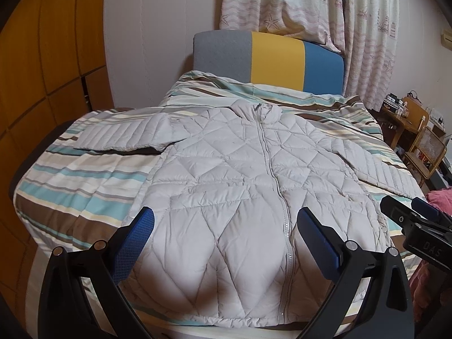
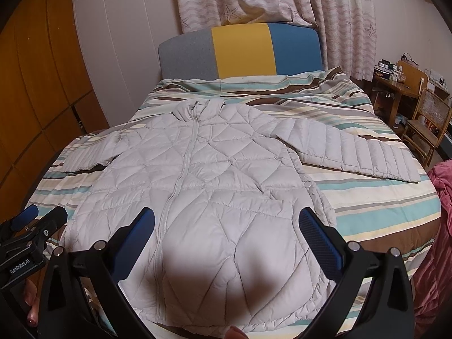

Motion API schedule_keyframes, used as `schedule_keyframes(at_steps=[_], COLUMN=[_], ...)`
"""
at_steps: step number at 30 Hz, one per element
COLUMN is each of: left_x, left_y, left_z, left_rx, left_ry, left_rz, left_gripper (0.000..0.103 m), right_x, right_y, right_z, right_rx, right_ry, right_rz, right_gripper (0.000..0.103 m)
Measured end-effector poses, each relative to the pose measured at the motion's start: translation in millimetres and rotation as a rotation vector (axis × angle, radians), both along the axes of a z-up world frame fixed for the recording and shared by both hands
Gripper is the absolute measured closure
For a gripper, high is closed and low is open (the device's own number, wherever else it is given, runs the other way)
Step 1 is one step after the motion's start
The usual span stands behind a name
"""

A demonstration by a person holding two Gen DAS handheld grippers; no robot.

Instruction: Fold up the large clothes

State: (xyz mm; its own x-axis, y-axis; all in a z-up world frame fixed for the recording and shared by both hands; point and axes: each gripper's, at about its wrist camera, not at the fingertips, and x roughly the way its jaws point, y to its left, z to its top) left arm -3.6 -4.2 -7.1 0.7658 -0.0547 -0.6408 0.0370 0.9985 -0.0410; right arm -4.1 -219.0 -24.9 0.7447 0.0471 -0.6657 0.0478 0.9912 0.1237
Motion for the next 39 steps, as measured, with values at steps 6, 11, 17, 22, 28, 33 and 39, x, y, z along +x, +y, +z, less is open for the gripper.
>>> schedule_keyframes(at_steps=[6, 11, 17, 22, 28, 33, 39], left_x=[-0.7, 0.3, -0.9, -0.9, -2.3, -1.1, 4.9], left_y=[-2.5, -2.0, -4.2, -3.1, -5.7, -4.9, -1.3], left_z=[-1.8, -2.1, -3.1, -4.0, -8.8, -8.7, -9.7], left_rx=[-0.005, -0.004, -0.011, -0.010, -0.024, -0.031, -0.046], left_ry=[0.009, 0.009, 0.014, 0.012, 0.020, 0.027, 0.053], left_rz=[0.000, 0.000, -0.002, -0.002, -0.005, -0.010, -0.019], left_gripper=[0.003, 0.003, 0.003, 0.003, 0.003, 0.003, 0.003], right_x=[-0.1, -0.3, -0.2, 0.0, 0.4, 1.6, 6.1], right_y=[-0.6, -0.2, 0.2, -0.4, 0.0, 0.2, -1.5], right_z=[-1.0, -1.8, -4.1, -3.9, -4.0, -4.0, -8.1], right_rx=[0.003, 0.003, 0.004, 0.004, 0.005, 0.003, 0.001], right_ry=[0.002, 0.005, 0.013, 0.014, 0.020, 0.022, 0.040], right_rz=[0.001, 0.002, 0.004, 0.004, 0.005, 0.005, 0.001], right_gripper=[0.002, 0.002, 0.002, 0.002, 0.002, 0.002, 0.002])
